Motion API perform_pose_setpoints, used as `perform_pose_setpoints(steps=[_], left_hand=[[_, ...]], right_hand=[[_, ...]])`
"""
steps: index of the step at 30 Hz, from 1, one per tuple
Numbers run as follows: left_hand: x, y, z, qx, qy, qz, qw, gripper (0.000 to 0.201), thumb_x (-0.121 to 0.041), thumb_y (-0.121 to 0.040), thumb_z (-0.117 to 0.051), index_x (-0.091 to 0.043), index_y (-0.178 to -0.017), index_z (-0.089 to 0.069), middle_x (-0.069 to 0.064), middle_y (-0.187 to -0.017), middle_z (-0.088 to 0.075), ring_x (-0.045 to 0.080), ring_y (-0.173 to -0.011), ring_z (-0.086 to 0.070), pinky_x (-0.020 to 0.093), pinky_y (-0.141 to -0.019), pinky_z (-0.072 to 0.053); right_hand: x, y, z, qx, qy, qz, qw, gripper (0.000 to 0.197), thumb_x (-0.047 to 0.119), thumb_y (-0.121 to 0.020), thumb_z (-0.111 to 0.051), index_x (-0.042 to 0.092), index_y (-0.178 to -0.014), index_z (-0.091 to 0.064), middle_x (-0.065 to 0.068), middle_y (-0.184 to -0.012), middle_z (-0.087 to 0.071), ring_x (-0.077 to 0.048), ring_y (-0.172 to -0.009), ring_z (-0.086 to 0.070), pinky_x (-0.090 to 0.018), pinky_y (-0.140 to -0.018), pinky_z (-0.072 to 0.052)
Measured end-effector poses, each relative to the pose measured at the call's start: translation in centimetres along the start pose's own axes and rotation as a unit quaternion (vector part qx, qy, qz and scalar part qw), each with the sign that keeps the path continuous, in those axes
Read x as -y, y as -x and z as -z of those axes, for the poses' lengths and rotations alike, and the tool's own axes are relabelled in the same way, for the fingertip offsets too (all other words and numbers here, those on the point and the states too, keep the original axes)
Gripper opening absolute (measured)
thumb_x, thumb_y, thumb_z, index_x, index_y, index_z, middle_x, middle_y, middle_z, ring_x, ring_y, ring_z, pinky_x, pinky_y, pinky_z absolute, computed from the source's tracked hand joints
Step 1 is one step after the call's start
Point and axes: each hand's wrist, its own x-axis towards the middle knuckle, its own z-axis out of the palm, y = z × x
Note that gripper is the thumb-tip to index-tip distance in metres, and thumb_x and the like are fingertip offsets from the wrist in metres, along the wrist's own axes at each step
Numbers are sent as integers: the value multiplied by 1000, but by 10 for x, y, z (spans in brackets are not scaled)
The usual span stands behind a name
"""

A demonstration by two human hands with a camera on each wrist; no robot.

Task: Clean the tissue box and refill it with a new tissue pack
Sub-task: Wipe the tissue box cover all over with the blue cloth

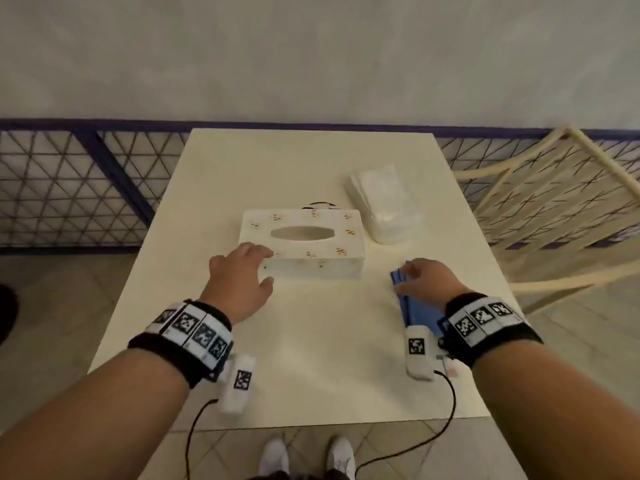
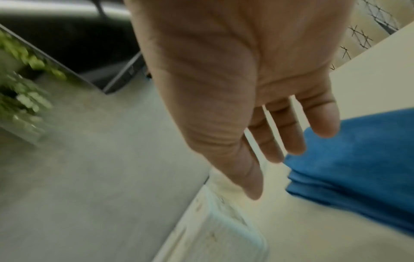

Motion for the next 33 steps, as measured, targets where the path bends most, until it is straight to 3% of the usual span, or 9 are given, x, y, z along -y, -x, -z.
perform_pose_setpoints(steps=[5, 9, 11, 14, 17, 21, 25, 29, 33], left_hand=[[-20, -31, -26, 41, -173, -34, 984, 78, -28, -79, -61, -23, -146, -22, -3, -153, -22, 14, -139, -24, 46, -106, -17], [-18, -47, -35, 74, -228, -26, 971, 79, -17, -73, -62, -21, -143, -26, -1, -147, -30, 16, -136, -29, 50, -107, -15], [-20, -51, -34, 69, -225, -26, 972, 74, -11, -71, -60, -22, -139, -33, -1, -141, -38, 17, -129, -39, 49, -105, -16], [-20, -50, -37, 47, -220, -37, 974, 68, -5, -70, -56, -23, -134, -39, -2, -134, -45, 18, -121, -46, 48, -103, -18], [-18, -40, -43, 33, -216, -43, 975, 69, -2, -70, -55, -25, -133, -39, -4, -134, -45, 17, -120, -45, 47, -101, -17], [-14, -27, -49, 23, -193, -49, 980, 70, 0, -68, -54, -29, -131, -40, -9, -132, -46, 14, -121, -44, 42, -97, -10], [-8, -19, -53, 15, -158, -44, 986, 78, -6, -70, -60, -28, -139, -32, -9, -131, -51, 12, -121, -46, 38, -95, -10], [-5, -21, -46, 18, -109, -34, 993, 87, -14, -70, -65, -28, -144, -21, -10, -123, -57, 14, -115, -52, 36, -92, -14], [-2, -26, -41, 30, -91, -31, 995, 89, -18, -71, -65, -27, -145, -17, -7, -122, -60, 16, -113, -55, 39, -97, -18]], right_hand=[[5, -20, -22, 19, 99, -115, 988, 62, 22, -80, -60, 21, -136, -35, -16, -136, -39, -39, -120, -46, -40, -96, -46], [3, -24, -39, 81, 121, -189, 971, 82, 25, -86, -56, 34, -148, -4, -8, -158, -1, -45, -139, -21, -52, -111, -30], [4, -23, -47, 95, 185, -185, 960, 85, 29, -87, -58, 32, -149, 0, -5, -158, -1, -42, -141, -18, -52, -112, -26], [5, -15, -55, 72, 301, -109, 945, 68, 21, -90, -54, 22, -147, -17, -8, -149, -25, -38, -136, -29, -47, -110, -31], [0, -17, -55, 62, 279, -6, 958, 41, 8, -93, -47, 1, -133, -42, -16, -140, -43, -37, -131, -40, -27, -98, -39], [12, -1, -26, 40, 168, -35, 984, 39, 31, -93, -51, 4, -119, -60, -15, -126, -60, -32, -115, -56, -34, -94, -45], [57, 23, 3, -110, 36, 76, 990, 40, 6, -71, -66, 12, -111, -66, -10, -107, -66, -28, -97, -63, -26, -74, -46], [115, 30, -28, -97, 33, 298, 949, 45, 6, -67, -65, 13, -112, -65, -14, -107, -59, -33, -95, -57, -36, -83, -47], [132, 5, -89, 20, 226, 369, 901, 50, 22, -85, -55, 24, -134, -49, 0, -137, -51, -33, -118, -48, -44, -100, -39]])
